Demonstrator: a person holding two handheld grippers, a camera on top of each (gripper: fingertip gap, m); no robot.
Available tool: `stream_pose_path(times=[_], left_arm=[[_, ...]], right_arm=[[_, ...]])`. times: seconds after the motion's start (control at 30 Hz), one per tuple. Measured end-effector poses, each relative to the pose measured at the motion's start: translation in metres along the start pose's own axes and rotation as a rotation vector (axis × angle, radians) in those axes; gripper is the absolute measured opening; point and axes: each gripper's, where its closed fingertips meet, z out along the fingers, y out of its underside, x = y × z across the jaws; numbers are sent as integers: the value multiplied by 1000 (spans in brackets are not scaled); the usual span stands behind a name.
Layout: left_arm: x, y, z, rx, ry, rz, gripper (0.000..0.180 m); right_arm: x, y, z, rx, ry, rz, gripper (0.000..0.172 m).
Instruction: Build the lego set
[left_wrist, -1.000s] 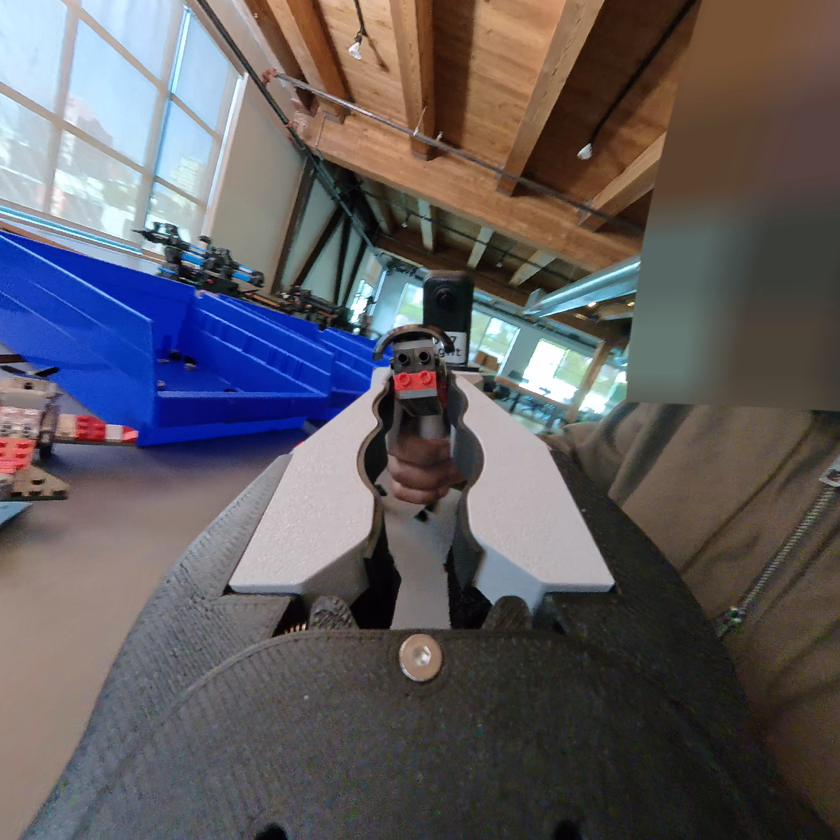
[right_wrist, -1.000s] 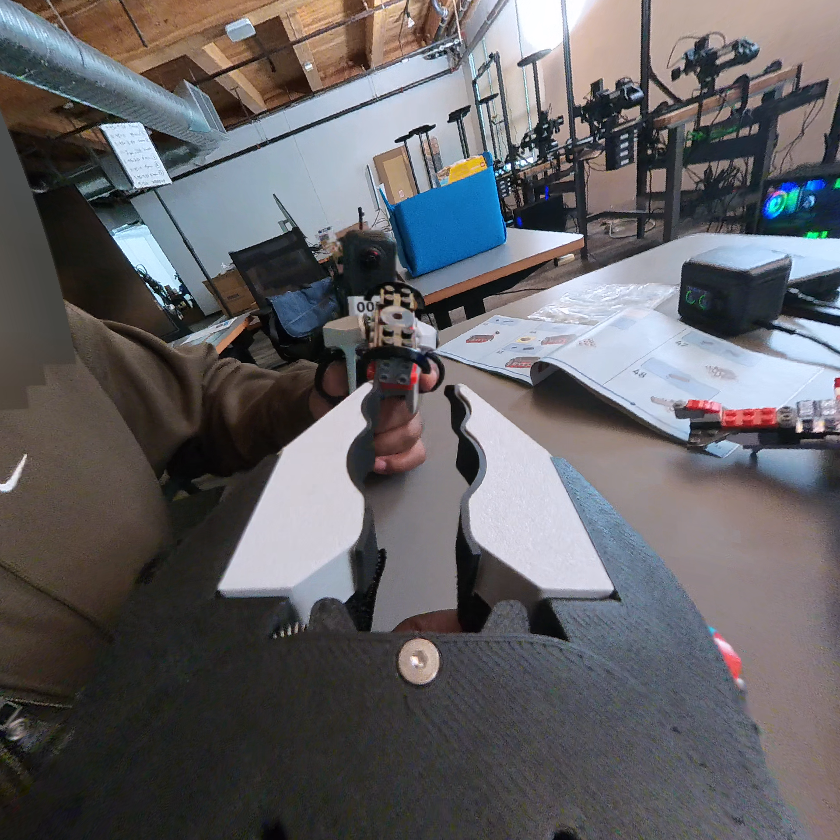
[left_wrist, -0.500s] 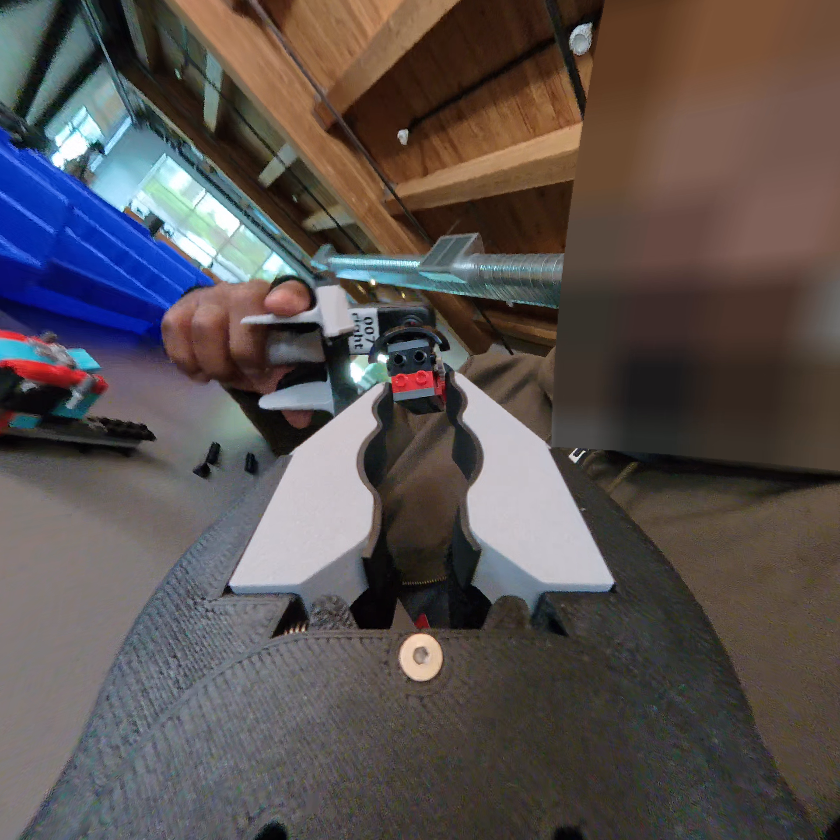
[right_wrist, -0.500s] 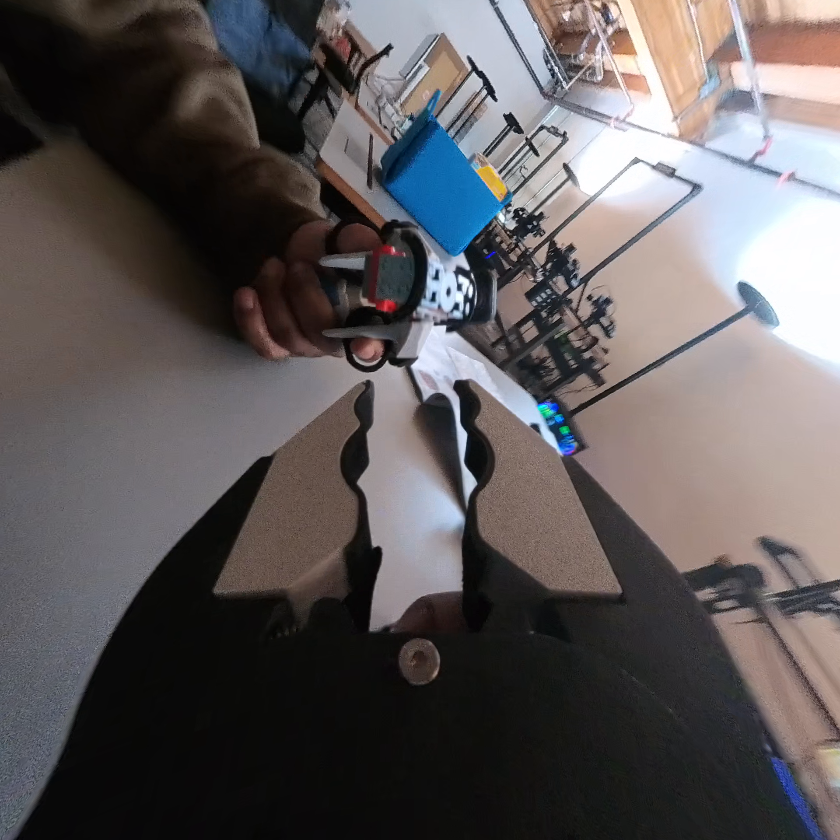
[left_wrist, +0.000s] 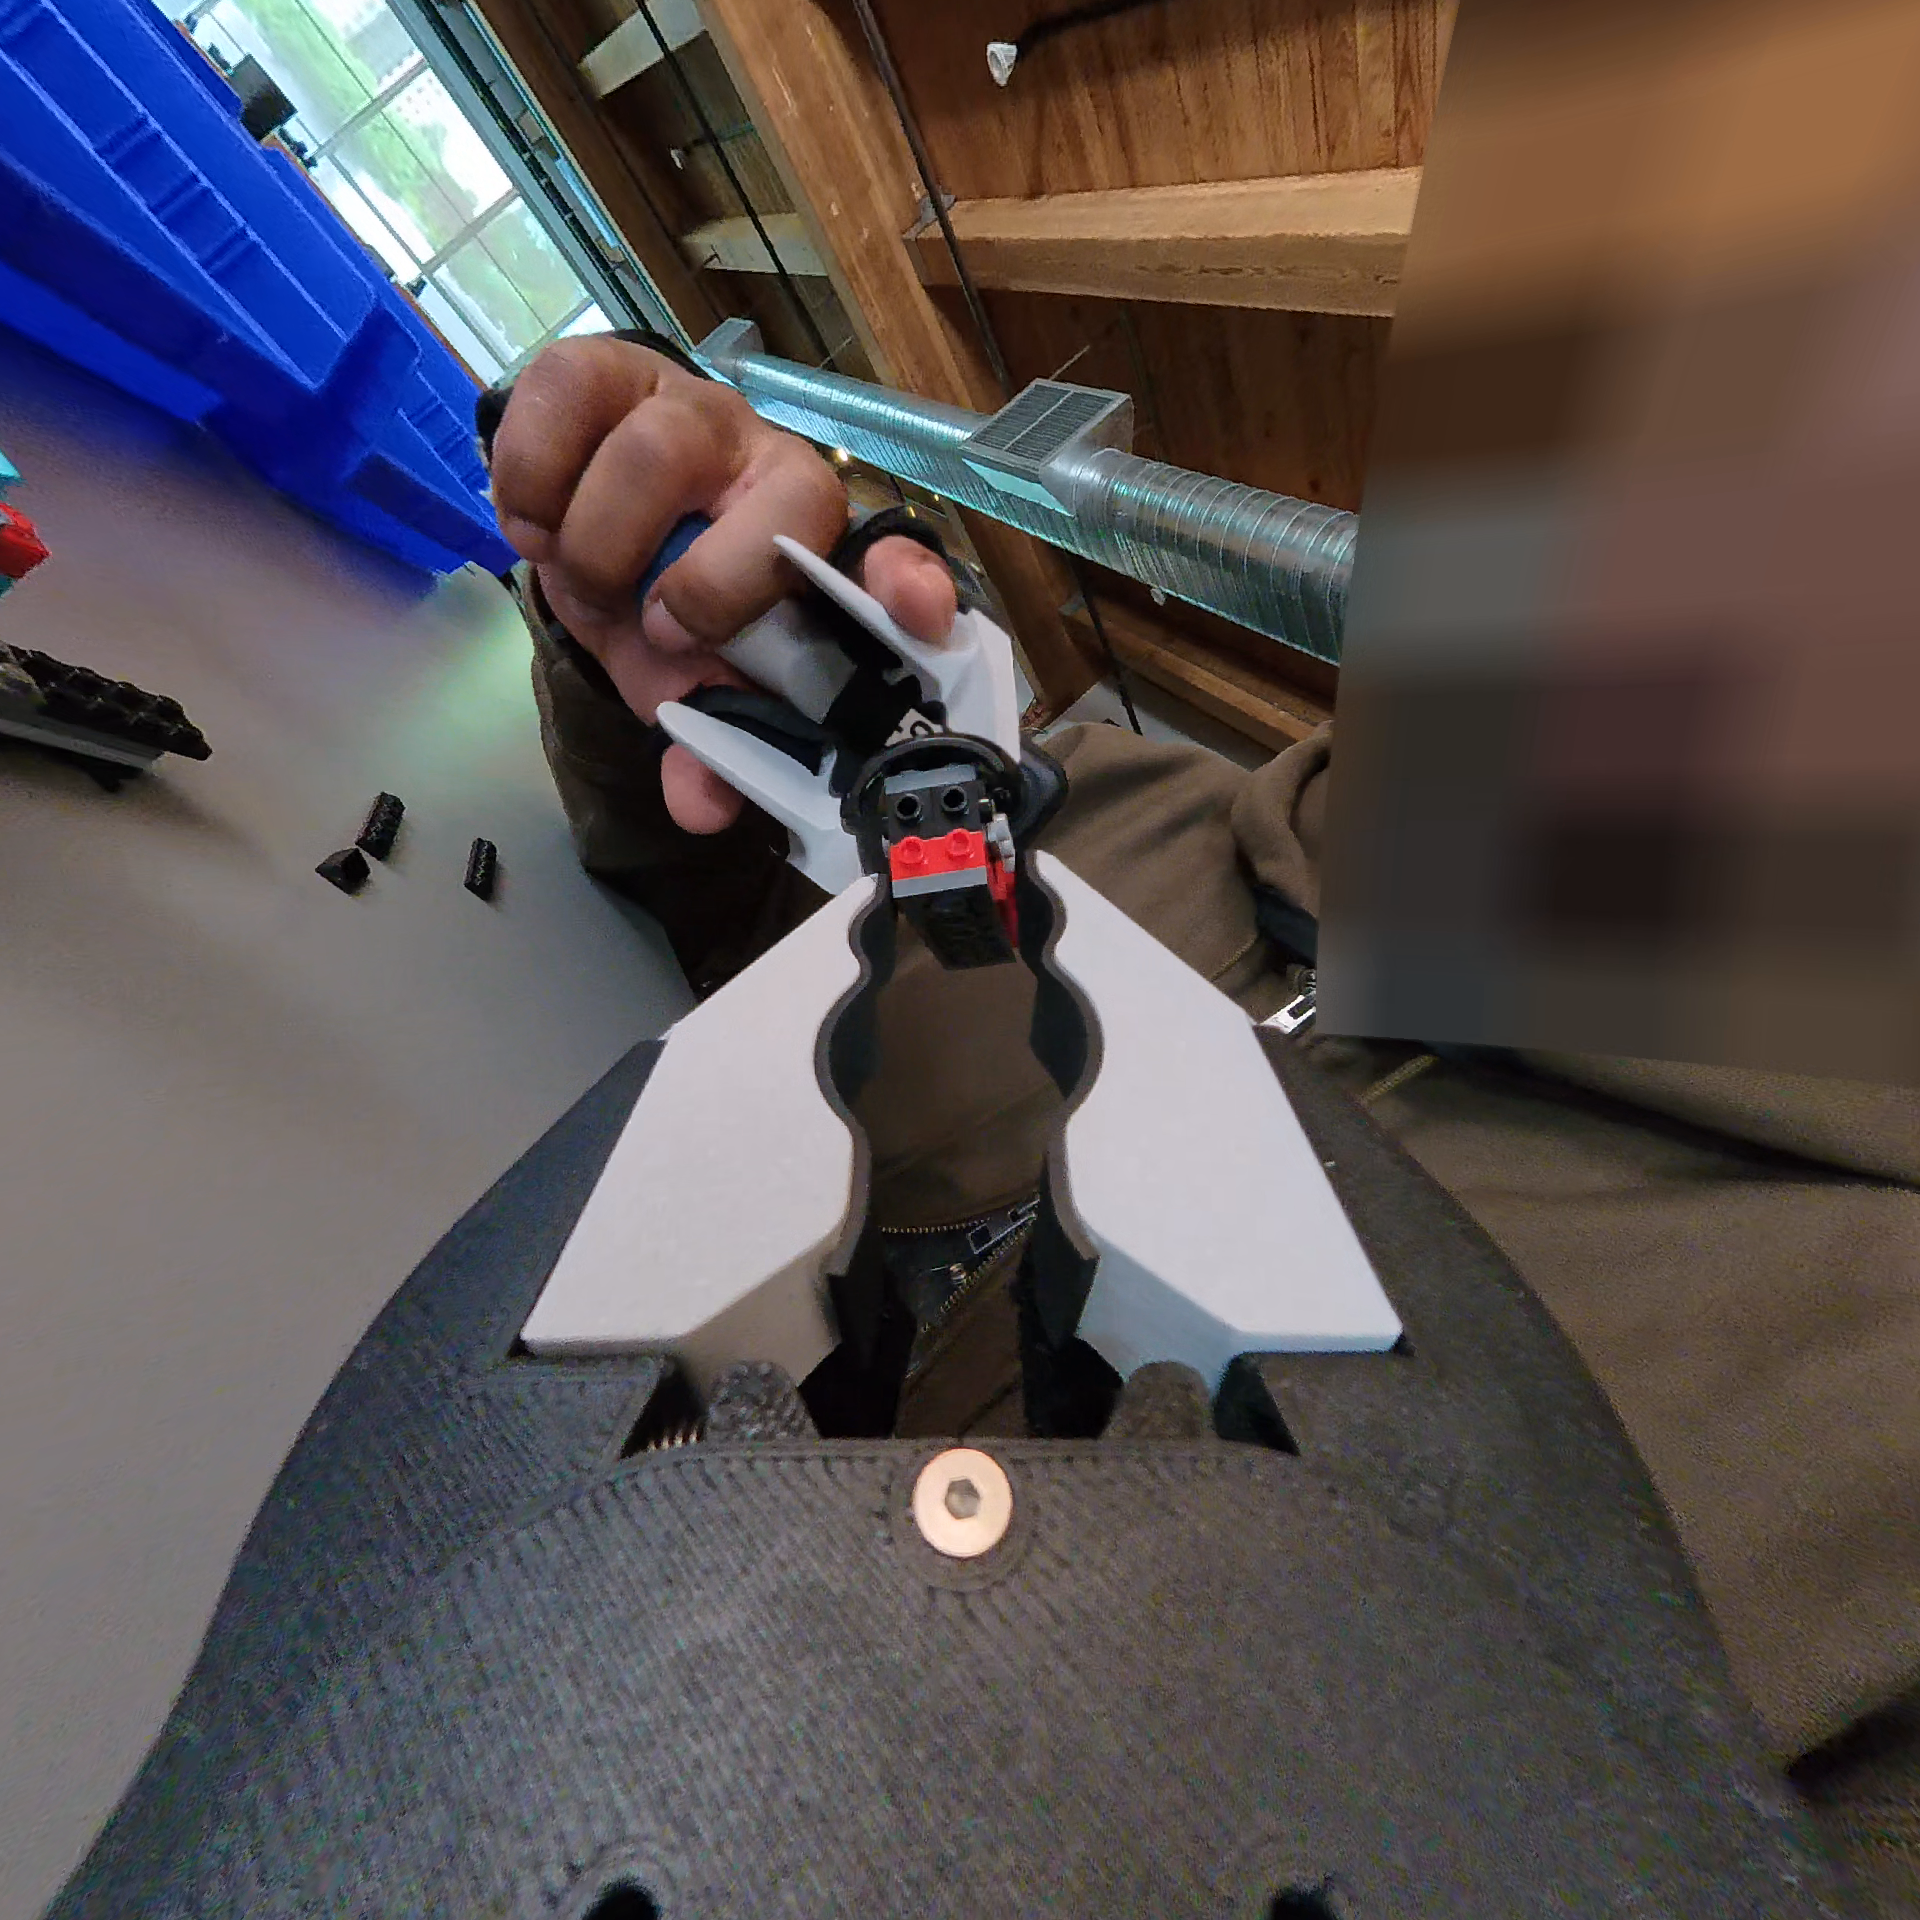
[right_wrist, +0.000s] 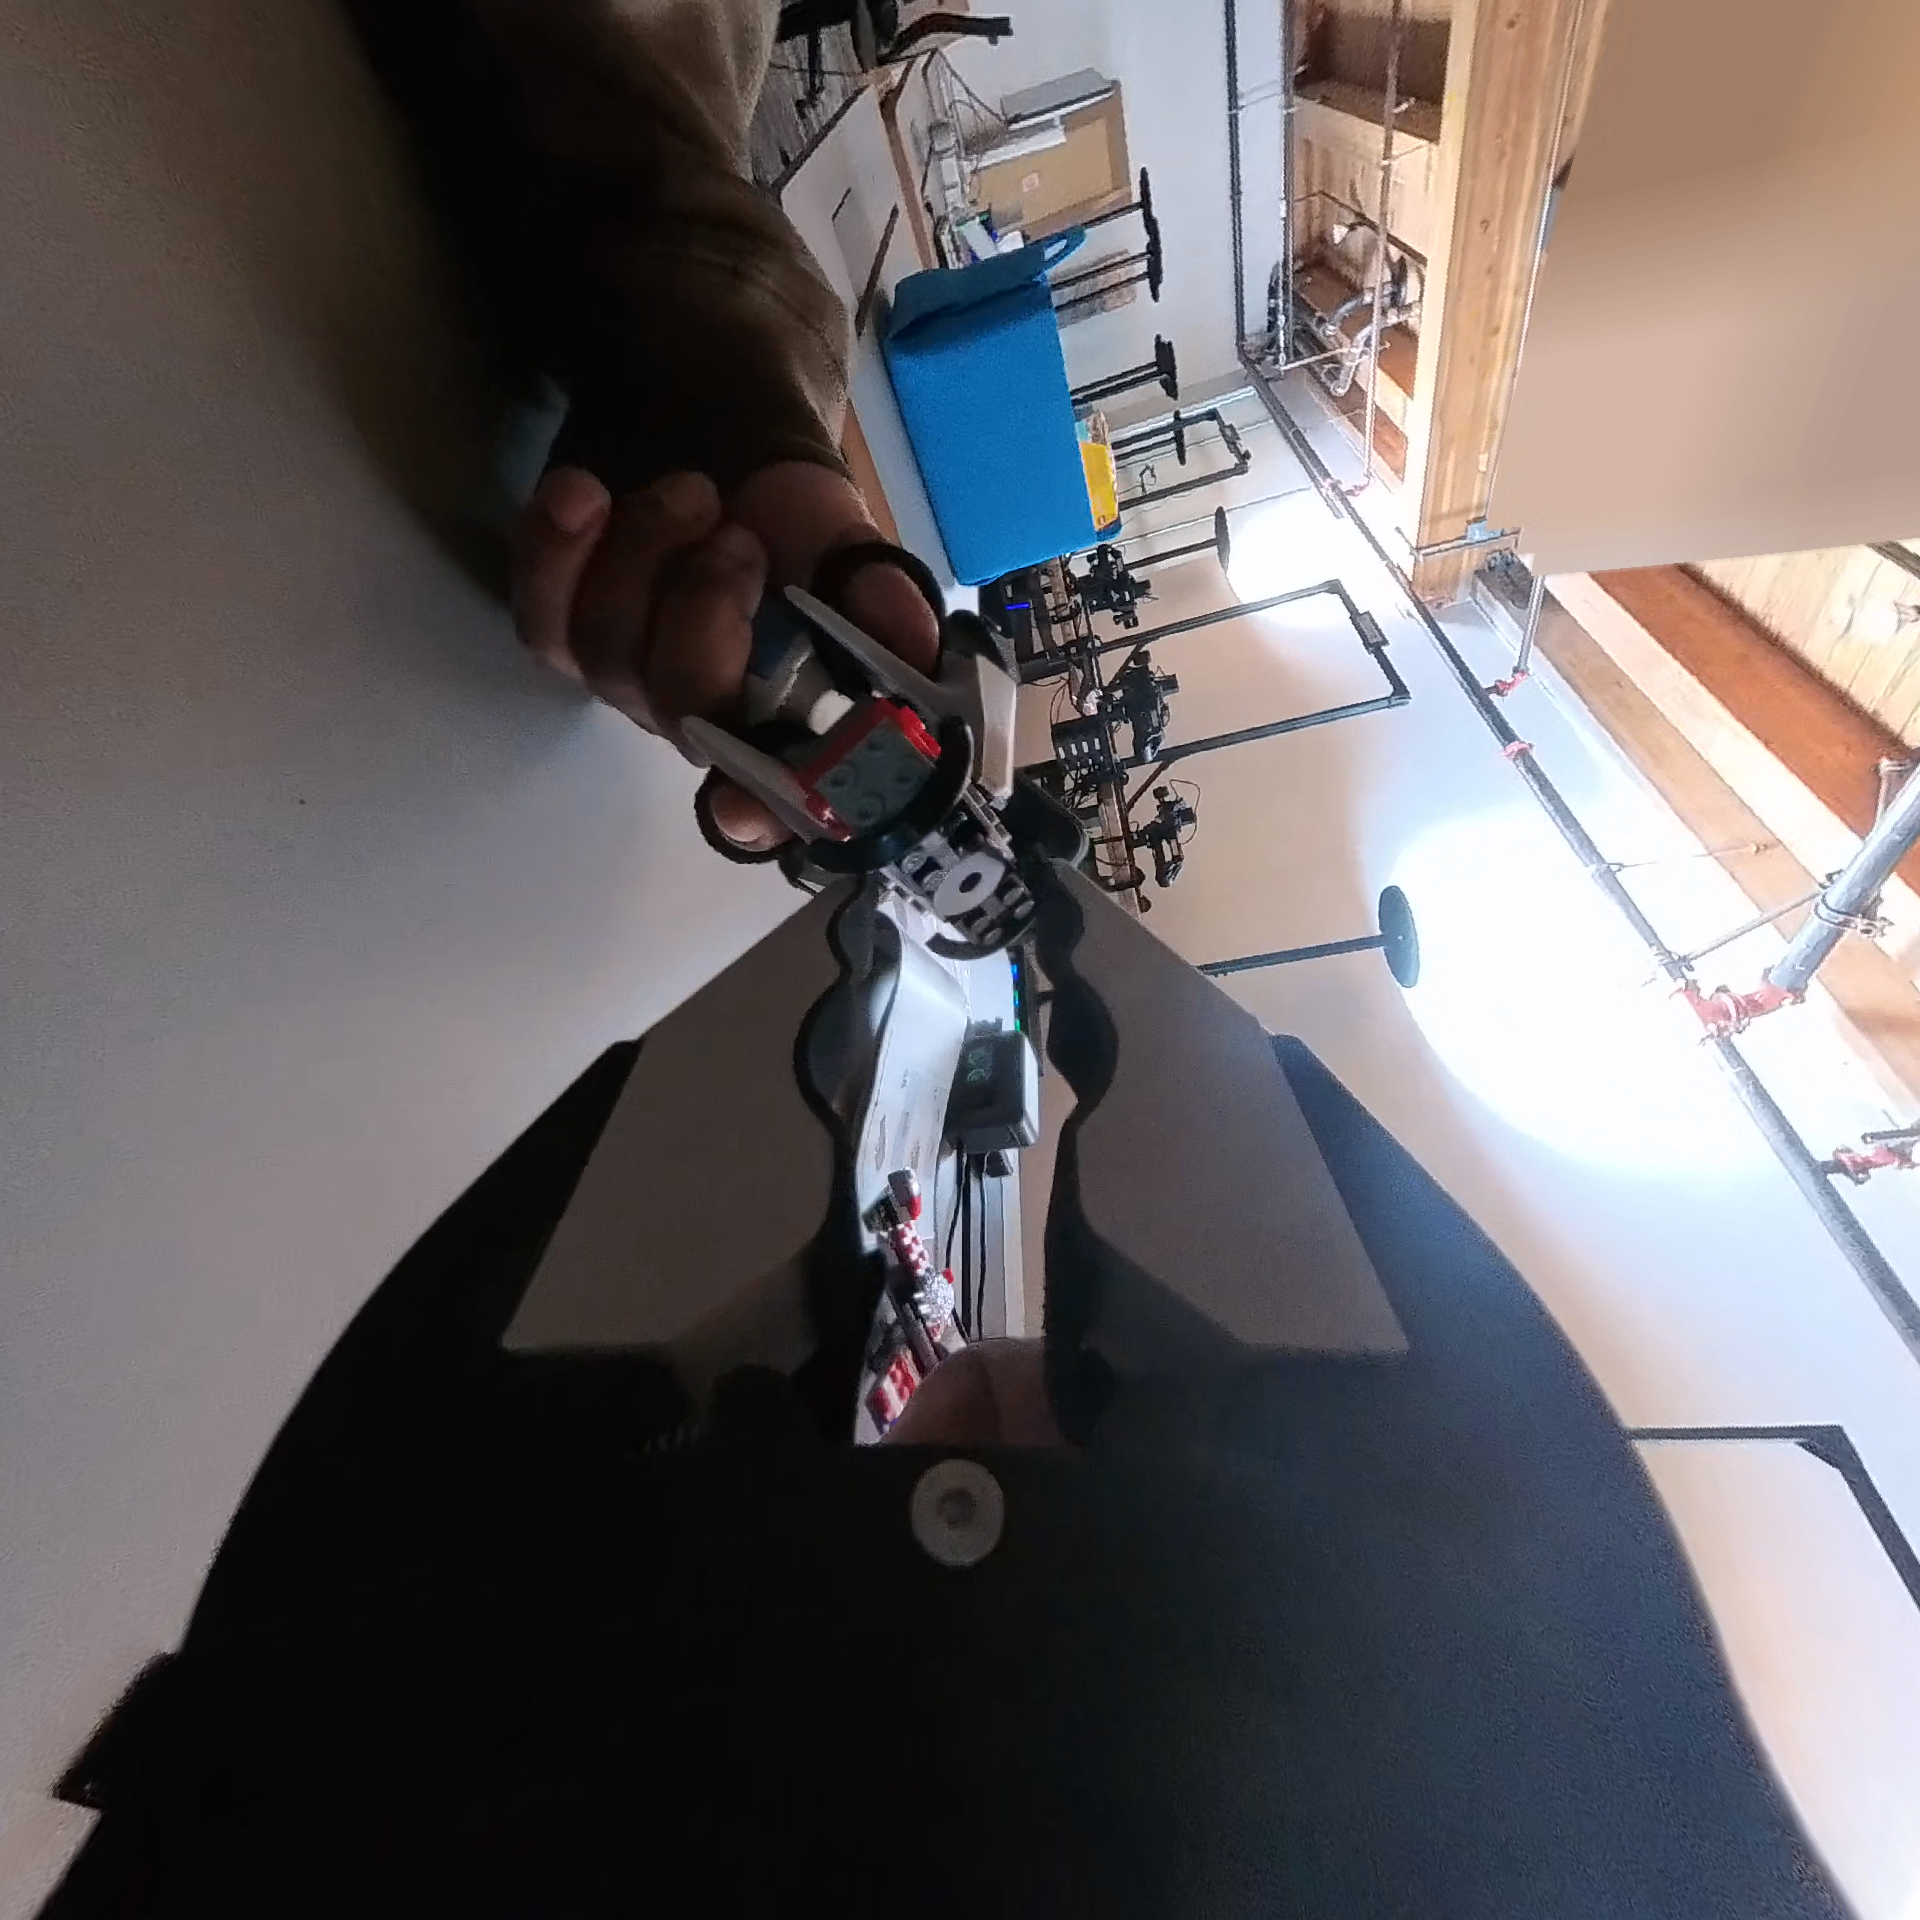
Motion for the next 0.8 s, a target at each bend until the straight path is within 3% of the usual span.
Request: stream_pose_path(times=[0.53,0.8], left_arm=[[-13,0,-3,11,-51,-94,25],[-24,-5,-8,43,-132,-93,27]], right_arm=[[-13,6,1,-68,-3,-131,29],[-17,17,5,-90,15,-86,25]])
